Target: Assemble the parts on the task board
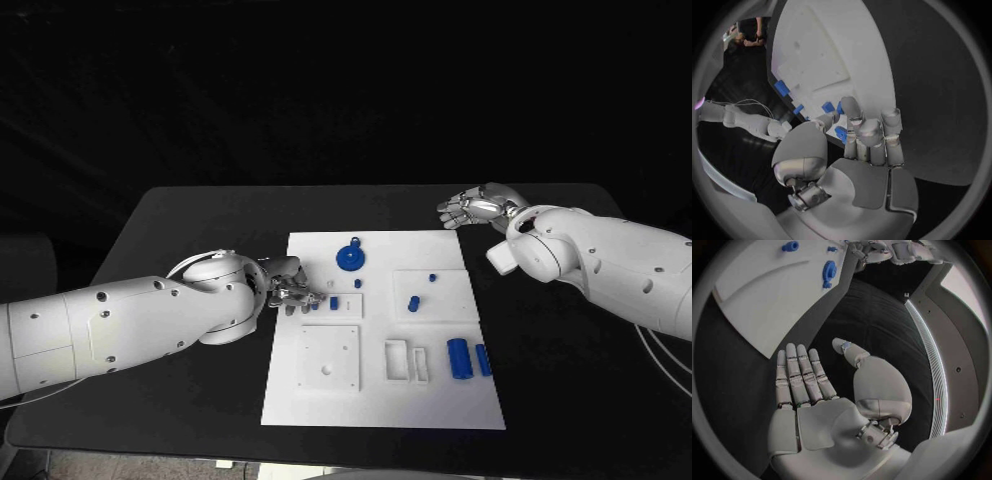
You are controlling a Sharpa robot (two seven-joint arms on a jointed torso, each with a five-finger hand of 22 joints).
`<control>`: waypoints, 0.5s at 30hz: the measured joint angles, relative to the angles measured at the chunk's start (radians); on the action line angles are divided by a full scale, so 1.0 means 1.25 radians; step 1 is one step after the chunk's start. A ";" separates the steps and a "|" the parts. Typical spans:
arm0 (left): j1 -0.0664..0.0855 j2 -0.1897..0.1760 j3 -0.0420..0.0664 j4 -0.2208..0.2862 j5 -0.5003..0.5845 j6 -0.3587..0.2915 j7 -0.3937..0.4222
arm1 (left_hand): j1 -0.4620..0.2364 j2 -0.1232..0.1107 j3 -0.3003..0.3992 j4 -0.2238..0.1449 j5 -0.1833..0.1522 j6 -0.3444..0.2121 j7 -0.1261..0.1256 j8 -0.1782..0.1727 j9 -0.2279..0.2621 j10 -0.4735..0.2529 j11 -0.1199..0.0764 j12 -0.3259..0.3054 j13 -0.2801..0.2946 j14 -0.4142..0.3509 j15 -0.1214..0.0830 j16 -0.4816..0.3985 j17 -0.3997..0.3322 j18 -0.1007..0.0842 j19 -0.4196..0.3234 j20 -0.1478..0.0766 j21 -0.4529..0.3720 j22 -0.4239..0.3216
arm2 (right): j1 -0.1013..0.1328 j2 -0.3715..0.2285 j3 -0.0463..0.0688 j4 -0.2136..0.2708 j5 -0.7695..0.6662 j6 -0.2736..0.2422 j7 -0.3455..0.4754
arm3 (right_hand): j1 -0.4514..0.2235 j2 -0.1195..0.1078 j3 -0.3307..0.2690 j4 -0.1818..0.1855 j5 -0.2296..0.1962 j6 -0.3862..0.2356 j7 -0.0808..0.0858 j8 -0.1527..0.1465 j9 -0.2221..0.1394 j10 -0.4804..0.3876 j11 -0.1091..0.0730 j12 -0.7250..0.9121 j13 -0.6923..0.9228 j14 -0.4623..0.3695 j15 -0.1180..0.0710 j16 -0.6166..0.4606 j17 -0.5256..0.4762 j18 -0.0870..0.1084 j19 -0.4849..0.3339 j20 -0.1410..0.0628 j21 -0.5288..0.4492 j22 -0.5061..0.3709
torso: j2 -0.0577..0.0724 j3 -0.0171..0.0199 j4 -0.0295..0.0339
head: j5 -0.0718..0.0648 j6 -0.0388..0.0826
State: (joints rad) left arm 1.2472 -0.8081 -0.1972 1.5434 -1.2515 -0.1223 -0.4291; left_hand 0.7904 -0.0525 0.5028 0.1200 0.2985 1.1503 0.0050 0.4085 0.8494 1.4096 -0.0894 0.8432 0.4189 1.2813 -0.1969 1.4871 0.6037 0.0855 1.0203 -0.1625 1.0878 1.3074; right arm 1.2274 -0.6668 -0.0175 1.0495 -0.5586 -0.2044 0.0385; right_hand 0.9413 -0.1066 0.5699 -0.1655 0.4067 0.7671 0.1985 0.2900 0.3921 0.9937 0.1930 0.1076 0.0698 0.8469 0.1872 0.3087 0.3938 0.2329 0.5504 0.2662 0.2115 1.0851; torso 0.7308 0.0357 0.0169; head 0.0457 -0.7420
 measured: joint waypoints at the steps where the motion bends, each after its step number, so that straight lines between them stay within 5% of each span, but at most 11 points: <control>1: 0.000 0.000 0.000 0.000 0.002 0.000 0.000 | 0.002 0.002 -0.003 -0.003 0.015 0.000 0.000 0.000 0.000 0.000 0.000 0.000 0.000 0.000 0.000 0.000 0.000 0.000 0.000 0.000 0.000 0.000 | 0.000 0.000 0.000 0.000 0.000 0.000 0.000 | 0.000 0.000 -0.002 -0.002 0.000 0.000 0.000 0.000 0.000 0.000 0.000 0.000 0.000 0.000 0.000 0.000 0.000 0.000 0.000 0.000 0.000 0.000 | 0.000 -0.0001 0.0000 | 0.000 0.000; 3: 0.000 0.000 0.000 0.000 0.004 0.000 0.000 | 0.002 0.002 -0.004 -0.006 0.030 0.000 0.000 0.000 0.001 0.000 0.000 0.000 0.000 0.000 0.000 0.000 0.000 0.000 0.000 0.000 0.000 0.000 | 0.000 0.000 0.000 0.000 0.000 0.000 0.000 | 0.000 0.000 -0.002 -0.002 0.000 0.000 0.000 0.000 0.000 0.000 0.000 0.000 0.000 0.000 0.000 0.000 0.000 0.000 0.000 0.000 0.000 0.001 | 0.000 0.0000 0.0000 | 0.000 0.000; 9: 0.000 0.000 0.000 0.000 0.009 0.000 -0.001 | -0.004 -0.004 -0.006 -0.011 0.023 0.001 -0.001 -0.004 0.001 0.000 0.000 0.000 0.000 0.000 0.000 0.000 0.000 0.000 0.000 0.000 0.003 0.000 | 0.000 0.000 0.000 0.000 0.000 0.000 0.000 | 0.000 0.000 -0.002 -0.002 0.000 0.000 0.000 0.000 0.000 0.000 0.000 0.000 0.000 0.000 0.000 0.000 0.000 0.000 0.000 0.000 0.000 0.001 | 0.000 0.0001 -0.0003 | 0.000 0.001; 13: 0.000 0.000 0.001 -0.001 0.011 0.000 -0.001 | -0.012 -0.012 -0.010 -0.007 0.000 0.002 -0.001 -0.004 0.002 0.000 0.000 0.000 0.000 0.000 0.000 0.000 0.000 0.000 0.000 0.000 0.003 0.000 | -0.001 0.000 0.000 0.000 0.000 0.000 0.000 | 0.000 0.000 -0.002 -0.002 0.000 0.000 0.000 0.000 0.000 0.000 0.000 0.000 0.000 0.000 0.000 0.000 0.000 0.000 0.000 0.000 0.000 0.001 | 0.000 0.0002 -0.0004 | 0.000 0.001; 15: -0.001 -0.003 0.003 -0.001 0.013 0.000 -0.001 | -0.016 -0.018 -0.008 -0.002 -0.042 0.002 -0.001 -0.008 0.002 0.000 0.000 0.000 0.000 0.000 0.000 0.000 0.000 0.000 0.000 0.000 0.003 0.000 | -0.001 0.000 0.000 0.000 0.000 0.000 0.000 | 0.000 0.000 -0.002 -0.002 0.000 0.000 0.000 0.000 -0.001 0.000 0.000 0.000 0.000 0.000 0.000 0.000 0.000 0.000 0.000 0.000 0.000 0.001 | 0.000 0.0002 -0.0004 | 0.000 0.002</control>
State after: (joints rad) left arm 1.2461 -0.8117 -0.1938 1.5416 -1.2355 -0.1227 -0.4306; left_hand 0.7701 -0.0749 0.4933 0.1177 0.2459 1.1524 0.0032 0.3979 0.8524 1.4096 -0.0894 0.8432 0.4187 1.2813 -0.1967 1.4871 0.6036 0.0855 1.0203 -0.1626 1.0917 1.3077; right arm 1.2266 -0.6667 -0.0175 1.0492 -0.5588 -0.2041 0.0385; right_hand 0.9413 -0.1065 0.5673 -0.1682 0.4067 0.7671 0.1985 0.2900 0.3912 0.9937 0.1930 0.1076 0.0698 0.8469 0.1872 0.3087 0.3939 0.2329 0.5504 0.2662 0.2115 1.0860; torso 0.7307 0.0360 0.0164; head 0.0459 -0.7399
